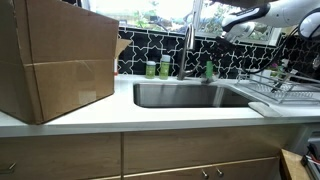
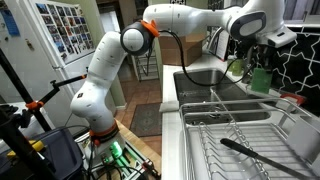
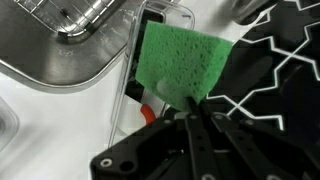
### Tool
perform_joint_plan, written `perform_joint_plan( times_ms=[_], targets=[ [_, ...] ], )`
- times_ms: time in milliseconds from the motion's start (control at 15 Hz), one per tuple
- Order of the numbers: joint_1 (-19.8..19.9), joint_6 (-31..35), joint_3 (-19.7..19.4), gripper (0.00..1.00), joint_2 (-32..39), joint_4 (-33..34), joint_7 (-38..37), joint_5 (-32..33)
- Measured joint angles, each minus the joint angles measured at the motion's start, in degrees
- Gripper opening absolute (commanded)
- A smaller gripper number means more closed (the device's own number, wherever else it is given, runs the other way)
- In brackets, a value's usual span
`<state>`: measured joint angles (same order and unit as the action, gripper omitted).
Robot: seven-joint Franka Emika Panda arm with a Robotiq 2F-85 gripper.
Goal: Move the sponge to the opposite side of the sink
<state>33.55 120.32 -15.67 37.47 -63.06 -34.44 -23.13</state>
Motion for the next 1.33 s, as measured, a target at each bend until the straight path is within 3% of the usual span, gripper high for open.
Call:
perform_joint_plan(
  times_ms=[267, 333, 400, 533, 1000, 1333],
  targets=[
    [0.64, -0.03, 0.85, 0.07, 2.62, 2.35, -0.28, -0.06],
    [0.72, -0.03, 0.90, 0.32, 3.26, 3.00, -0.49, -0.06],
    [0.81, -0.03, 0.94, 0.32, 3.85, 3.63, -0.73, -0.06],
    [1.05, -0.05, 1.16, 0.46, 4.95, 5.01, -1.40, -0.06],
    [1.46, -0.24, 1.88, 0.98, 5.64, 7.77, -1.70, -0.49],
    [1.43, -7.49, 0.92, 1.00, 4.84, 9.42, -5.40, 0.21]
  ],
)
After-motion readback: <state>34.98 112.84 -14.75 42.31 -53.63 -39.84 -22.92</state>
